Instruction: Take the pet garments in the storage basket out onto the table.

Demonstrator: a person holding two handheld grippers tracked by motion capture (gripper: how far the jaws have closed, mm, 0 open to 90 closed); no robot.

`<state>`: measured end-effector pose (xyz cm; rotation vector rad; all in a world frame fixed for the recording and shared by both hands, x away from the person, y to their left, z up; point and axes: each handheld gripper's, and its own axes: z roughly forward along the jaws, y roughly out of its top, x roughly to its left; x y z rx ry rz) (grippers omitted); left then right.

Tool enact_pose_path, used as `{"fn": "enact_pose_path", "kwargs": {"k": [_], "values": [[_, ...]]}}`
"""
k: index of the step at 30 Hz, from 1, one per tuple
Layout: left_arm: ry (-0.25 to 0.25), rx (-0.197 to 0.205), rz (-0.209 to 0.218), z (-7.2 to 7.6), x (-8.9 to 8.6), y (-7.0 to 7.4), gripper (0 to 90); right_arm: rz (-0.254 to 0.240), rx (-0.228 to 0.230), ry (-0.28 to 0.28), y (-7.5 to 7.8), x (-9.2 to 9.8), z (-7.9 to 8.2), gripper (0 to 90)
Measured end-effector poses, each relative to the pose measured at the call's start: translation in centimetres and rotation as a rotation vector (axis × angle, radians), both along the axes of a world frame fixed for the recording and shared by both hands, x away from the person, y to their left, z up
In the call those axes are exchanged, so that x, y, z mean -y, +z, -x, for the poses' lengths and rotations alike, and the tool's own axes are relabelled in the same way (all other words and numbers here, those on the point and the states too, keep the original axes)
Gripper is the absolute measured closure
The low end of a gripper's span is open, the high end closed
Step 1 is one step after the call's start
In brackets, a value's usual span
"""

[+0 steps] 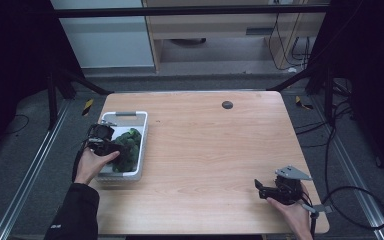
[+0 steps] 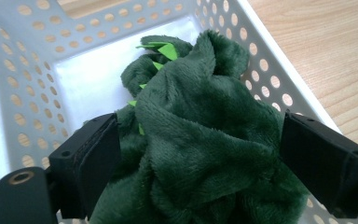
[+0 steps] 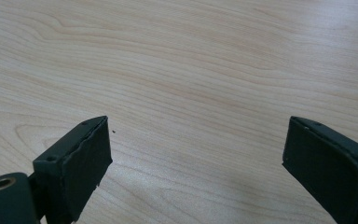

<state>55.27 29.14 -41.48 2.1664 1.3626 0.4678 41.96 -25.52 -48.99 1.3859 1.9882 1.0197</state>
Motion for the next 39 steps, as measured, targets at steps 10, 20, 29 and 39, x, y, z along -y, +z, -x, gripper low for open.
{"fn": "enact_pose_path", "kwargs": {"k": [10,20,29,39], "values": [[-0.018,-0.031,-0.008,-0.4,0.6,-1.0,11.2,0.003,-0.005,0.006,-0.1,-0.1,-0.1,7.0],[-0.039,-0.079,-0.054,-0.9,1.4,-1.9,11.2,0.016,-0.019,0.021,-0.3,-0.2,-0.2,6.1],[-0.049,-0.125,-0.073,-1.2,1.6,-2.8,27.1,0.015,-0.034,0.028,-0.4,-0.3,-0.2,6.0],[-0.044,-0.174,-0.09,-1.2,1.7,-3.1,59.1,0.018,-0.036,0.034,-0.4,-0.3,-0.3,6.1]]}}
